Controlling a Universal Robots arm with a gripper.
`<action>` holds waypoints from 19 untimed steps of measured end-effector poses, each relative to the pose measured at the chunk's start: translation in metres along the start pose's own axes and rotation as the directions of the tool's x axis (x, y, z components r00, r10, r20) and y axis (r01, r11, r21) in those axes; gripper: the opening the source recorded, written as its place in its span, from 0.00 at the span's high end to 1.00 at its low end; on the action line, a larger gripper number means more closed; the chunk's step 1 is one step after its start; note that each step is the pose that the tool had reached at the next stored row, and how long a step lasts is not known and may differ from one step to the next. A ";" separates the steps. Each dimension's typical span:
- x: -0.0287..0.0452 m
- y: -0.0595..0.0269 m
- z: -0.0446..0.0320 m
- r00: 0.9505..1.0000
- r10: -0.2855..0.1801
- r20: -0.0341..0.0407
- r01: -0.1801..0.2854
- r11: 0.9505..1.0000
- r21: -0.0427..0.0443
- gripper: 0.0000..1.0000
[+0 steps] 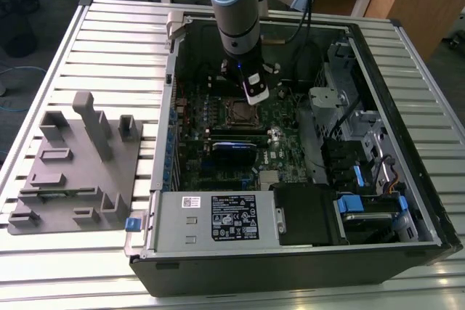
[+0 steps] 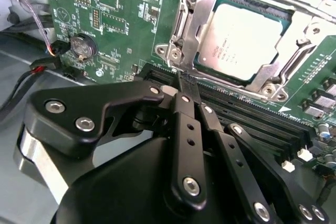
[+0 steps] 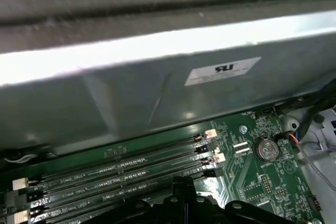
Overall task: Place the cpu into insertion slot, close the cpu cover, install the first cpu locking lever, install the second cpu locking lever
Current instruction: 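Install the first cpu locking lever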
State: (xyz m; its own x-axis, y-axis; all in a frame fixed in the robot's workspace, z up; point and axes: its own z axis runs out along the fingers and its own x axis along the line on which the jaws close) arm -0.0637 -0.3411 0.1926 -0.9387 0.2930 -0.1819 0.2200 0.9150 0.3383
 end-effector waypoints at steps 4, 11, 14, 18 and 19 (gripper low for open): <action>-0.0007 -0.0013 0.0000 1.000 0.000 0.000 0.000 1.000 0.000 0.89; -0.0005 -0.0031 0.0020 1.000 0.000 0.001 0.000 1.000 0.000 0.89; -0.0004 -0.0037 0.0026 1.000 0.000 0.001 0.000 1.000 0.000 0.89; -0.0003 -0.0041 0.0034 1.000 0.000 0.001 0.000 1.000 0.000 0.89; -0.0003 -0.0043 0.0036 1.000 0.000 0.001 0.000 1.000 0.000 0.89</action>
State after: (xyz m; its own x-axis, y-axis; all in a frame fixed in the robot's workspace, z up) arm -0.0634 -0.3440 0.1879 -0.9386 0.2929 -0.1826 0.2197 0.9150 0.3384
